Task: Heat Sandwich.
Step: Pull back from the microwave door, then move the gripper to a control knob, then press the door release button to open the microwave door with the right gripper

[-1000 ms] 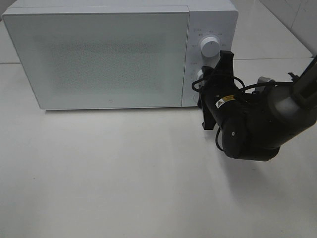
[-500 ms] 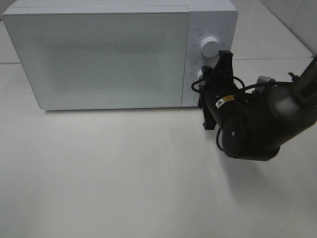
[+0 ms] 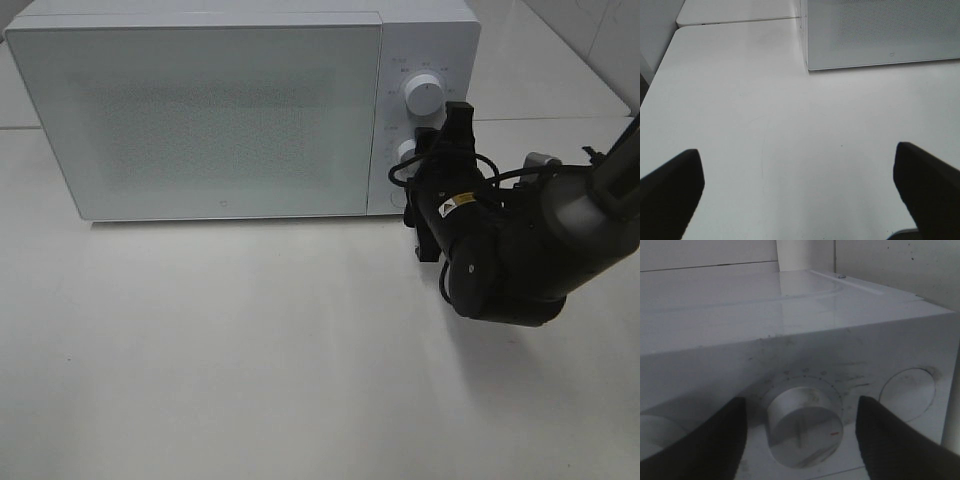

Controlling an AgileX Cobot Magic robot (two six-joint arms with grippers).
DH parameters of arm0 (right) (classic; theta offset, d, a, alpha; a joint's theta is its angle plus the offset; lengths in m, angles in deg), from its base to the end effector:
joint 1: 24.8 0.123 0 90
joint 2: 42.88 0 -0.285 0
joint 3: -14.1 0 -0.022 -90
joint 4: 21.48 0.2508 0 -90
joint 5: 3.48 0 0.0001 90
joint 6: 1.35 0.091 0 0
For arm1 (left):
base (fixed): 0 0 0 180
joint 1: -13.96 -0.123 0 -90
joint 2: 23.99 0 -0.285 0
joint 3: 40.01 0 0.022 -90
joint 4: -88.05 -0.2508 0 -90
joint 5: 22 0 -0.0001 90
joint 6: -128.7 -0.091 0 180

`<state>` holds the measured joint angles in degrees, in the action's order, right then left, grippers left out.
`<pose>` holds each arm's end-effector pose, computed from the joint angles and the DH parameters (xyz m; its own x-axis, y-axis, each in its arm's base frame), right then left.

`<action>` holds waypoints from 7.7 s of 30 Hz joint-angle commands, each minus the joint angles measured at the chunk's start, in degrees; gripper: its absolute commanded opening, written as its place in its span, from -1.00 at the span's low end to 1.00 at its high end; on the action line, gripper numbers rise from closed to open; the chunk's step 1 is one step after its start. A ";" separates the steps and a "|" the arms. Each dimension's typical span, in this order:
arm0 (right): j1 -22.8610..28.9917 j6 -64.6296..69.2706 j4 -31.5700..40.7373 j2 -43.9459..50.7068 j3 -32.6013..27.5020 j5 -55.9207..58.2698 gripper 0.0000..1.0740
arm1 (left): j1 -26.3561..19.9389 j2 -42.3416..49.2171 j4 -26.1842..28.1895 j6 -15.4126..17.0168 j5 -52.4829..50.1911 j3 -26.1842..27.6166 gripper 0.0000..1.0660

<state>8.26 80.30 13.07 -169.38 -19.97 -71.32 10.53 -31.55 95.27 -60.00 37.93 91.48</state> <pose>0.3199 0.1512 0.1135 -0.0162 0.9989 0.0448 0.1028 -0.0429 0.9938 -0.0047 -0.0102 0.2793 -0.4294 0.0622 -0.9010 0.0765 0.9965 0.0324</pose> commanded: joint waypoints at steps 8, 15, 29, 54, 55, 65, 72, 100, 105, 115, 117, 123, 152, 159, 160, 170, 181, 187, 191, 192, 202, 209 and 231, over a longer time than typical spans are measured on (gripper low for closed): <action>-0.40 -2.18 -1.43 0.34 0.52 -5.04 0.44 | 0.34 1.49 0.46 0.06 -0.34 -0.23 0.83; -0.40 -2.01 -4.41 1.03 -1.43 -5.10 0.42 | 0.34 1.49 0.46 0.06 -0.34 -0.23 0.83; -0.40 -2.01 -8.08 6.93 -10.89 -5.39 0.42 | 0.34 1.49 0.46 0.06 -0.34 -0.23 0.83; -0.46 -25.78 -19.02 24.98 -18.39 24.47 0.41 | 0.34 1.49 0.46 0.06 -0.34 -0.23 0.83; -0.46 -29.45 -19.08 26.76 -18.39 28.48 0.41 | 0.34 1.49 0.46 0.06 -0.34 -0.23 0.83; -0.46 -50.13 -19.08 34.89 -18.39 46.75 0.41 | 0.34 1.49 0.46 0.06 -0.34 -0.23 0.83; -0.46 -61.31 -19.02 40.11 -18.39 59.64 0.41 | 0.34 1.49 0.46 0.06 -0.34 -0.23 0.83; -0.46 -85.37 -22.52 62.28 -6.99 118.54 0.41 | 0.34 1.49 0.46 0.06 -0.34 -0.23 0.83; -0.46 -85.37 -24.29 69.90 -6.99 124.90 0.41 | 0.34 1.49 0.46 0.06 -0.34 -0.23 0.83; -0.46 -85.37 -27.27 88.69 -6.99 128.57 0.41 | 0.34 1.49 0.46 0.06 -0.34 -0.23 0.83; -0.46 -85.37 -28.07 93.39 -7.05 128.74 0.41 | 0.34 1.49 0.46 0.06 -0.34 -0.23 0.83; -5.10 -85.37 -28.53 100.61 -7.05 128.74 0.41 | 0.34 1.49 0.46 0.06 -0.34 -0.23 0.83; -30.60 -82.51 -29.91 120.44 -14.32 127.14 0.40 | 0.34 1.49 0.46 0.06 -0.34 -0.23 0.83; -30.77 -82.56 -29.91 120.44 -14.32 127.14 0.40 | 0.34 1.38 0.46 0.06 -0.34 -0.23 0.83; -30.77 -82.56 -29.91 120.44 -14.32 127.14 0.40 | 0.34 1.38 0.46 0.06 -0.34 -0.23 0.83; -30.77 -82.16 -29.34 120.44 -13.58 126.45 0.40 | 0.34 1.38 0.46 0.06 -0.34 -0.23 0.83; -30.77 -81.02 -29.34 117.11 -12.43 117.63 0.40 | 0.34 1.32 0.46 0.06 -0.34 -0.23 0.83; -30.77 -81.02 -29.34 112.59 -13.01 112.53 0.40 | 0.34 1.32 0.46 0.06 -0.34 -0.23 0.83; -30.77 -81.02 -29.34 107.49 -14.67 104.91 0.40 | 0.34 1.32 0.46 0.06 -0.34 -0.23 0.83; -30.77 -81.02 -29.34 107.49 -14.67 104.91 0.40 | 0.34 1.32 0.46 0.06 -0.34 -0.23 0.83; -30.77 -81.02 -29.34 97.92 -15.07 94.65 0.40 | 0.34 1.32 0.46 0.06 -0.34 -0.23 0.83; -30.77 -81.02 -29.34 90.41 -15.07 88.98 0.40 | 0.34 1.32 0.46 0.06 -0.34 -0.23 0.83; -30.77 -81.02 -29.34 70.53 -15.07 66.18 0.40 | 0.34 1.32 0.46 0.06 -0.34 -0.23 0.83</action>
<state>-22.34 -1.35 -16.49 -98.68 -35.04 -3.48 10.53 -31.55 95.27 -60.00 37.93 91.48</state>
